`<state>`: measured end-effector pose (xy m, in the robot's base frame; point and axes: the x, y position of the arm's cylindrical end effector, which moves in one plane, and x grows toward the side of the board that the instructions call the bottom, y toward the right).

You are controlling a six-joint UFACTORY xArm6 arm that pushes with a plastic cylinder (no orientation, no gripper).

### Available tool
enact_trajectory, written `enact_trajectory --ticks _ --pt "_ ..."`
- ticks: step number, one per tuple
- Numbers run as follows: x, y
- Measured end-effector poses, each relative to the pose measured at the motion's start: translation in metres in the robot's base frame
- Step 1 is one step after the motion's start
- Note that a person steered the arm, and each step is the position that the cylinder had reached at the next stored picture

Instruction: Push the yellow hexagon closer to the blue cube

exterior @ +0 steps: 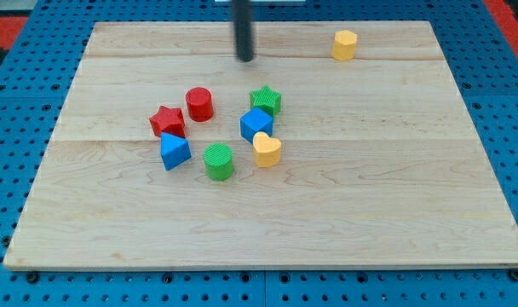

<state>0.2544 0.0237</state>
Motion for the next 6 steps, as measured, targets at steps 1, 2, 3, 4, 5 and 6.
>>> enact_trajectory --ticks 1,2,3,4,5,6 --pt "-0.031 0.101" --pt "-0.044 0.163" --pt "0.017 0.160" --pt "0.050 0.073" --pt "0.003 0.063" --pt "-0.023 0.017"
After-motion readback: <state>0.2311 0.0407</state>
